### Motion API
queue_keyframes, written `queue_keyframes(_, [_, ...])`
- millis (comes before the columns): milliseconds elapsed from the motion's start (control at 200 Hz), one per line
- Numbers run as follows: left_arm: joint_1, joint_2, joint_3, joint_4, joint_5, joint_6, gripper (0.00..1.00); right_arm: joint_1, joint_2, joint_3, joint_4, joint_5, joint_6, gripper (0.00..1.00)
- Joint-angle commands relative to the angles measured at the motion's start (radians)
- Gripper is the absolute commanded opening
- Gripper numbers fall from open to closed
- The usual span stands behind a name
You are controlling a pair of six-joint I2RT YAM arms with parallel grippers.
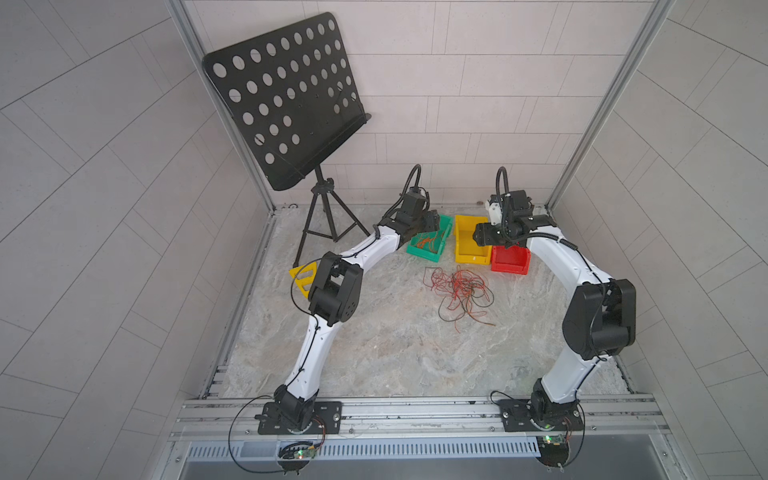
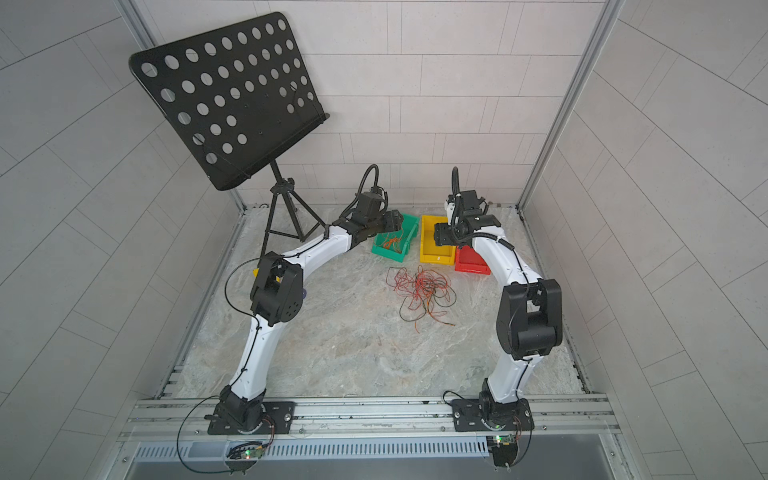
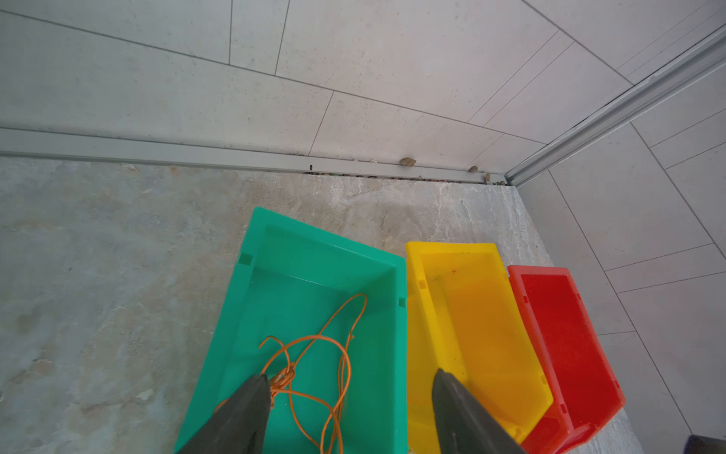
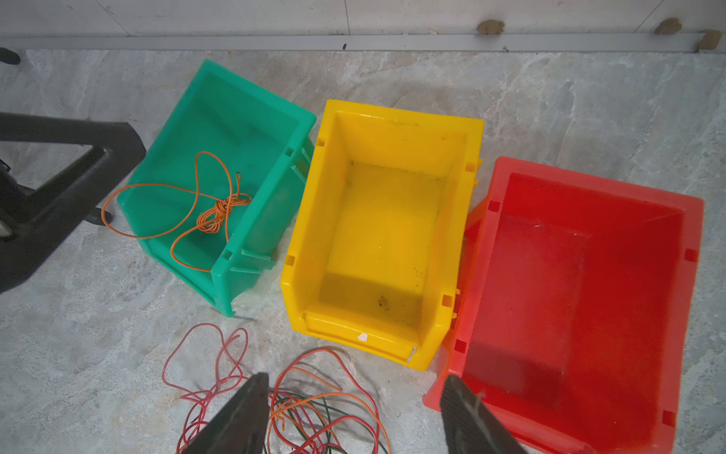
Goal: Untangle and sort cables by color
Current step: Adjust the cable in the bin, then adjust the bin at the center of the board.
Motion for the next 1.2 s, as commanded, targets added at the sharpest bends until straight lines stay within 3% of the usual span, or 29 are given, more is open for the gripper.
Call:
queue_keyframes(0, [0.016, -0.048, -0.039, 0.03, 0.026, 0.001, 0.72, -0.004, -0.041, -0.008, -0.029, -0.016, -0.023, 0.72])
queue_keyframes(155, [0.052, -0.208, -0.222, 0.105, 0.039, 0.025, 0.73, -0.003, -0.075, -0.014, -0.087, -0.048, -0.033, 0.72])
queue_keyframes(270, [0.101, -0.33, -0.406, 0.188, 0.04, 0.011, 0.8, -0.003, -0.097, -0.013, -0.166, -0.062, -0.016, 0.72])
queue_keyframes(375, [0.174, -0.348, -0.504, 0.282, 0.146, -0.073, 0.84, -0.003, -0.135, -0.075, -0.144, -0.062, 0.002, 0.74])
queue_keyframes(500, [0.222, -0.265, -0.493, 0.366, 0.305, -0.151, 0.92, -0.004, -0.155, -0.126, -0.118, -0.054, 0.022, 0.78])
queue_keyframes(605, [0.223, -0.18, -0.443, 0.414, 0.367, -0.195, 0.95, -0.003, -0.162, -0.142, -0.114, -0.046, 0.031, 0.8])
queue_keyframes(931, [0.18, -0.041, -0.349, 0.433, 0.383, -0.247, 0.97, -0.007, -0.196, -0.176, -0.098, -0.025, 0.037, 0.88])
queue_keyframes(1196, [0.143, -0.071, -0.437, 0.505, 0.395, -0.272, 0.96, 0.003, -0.228, -0.213, -0.146, -0.061, 0.031, 0.86])
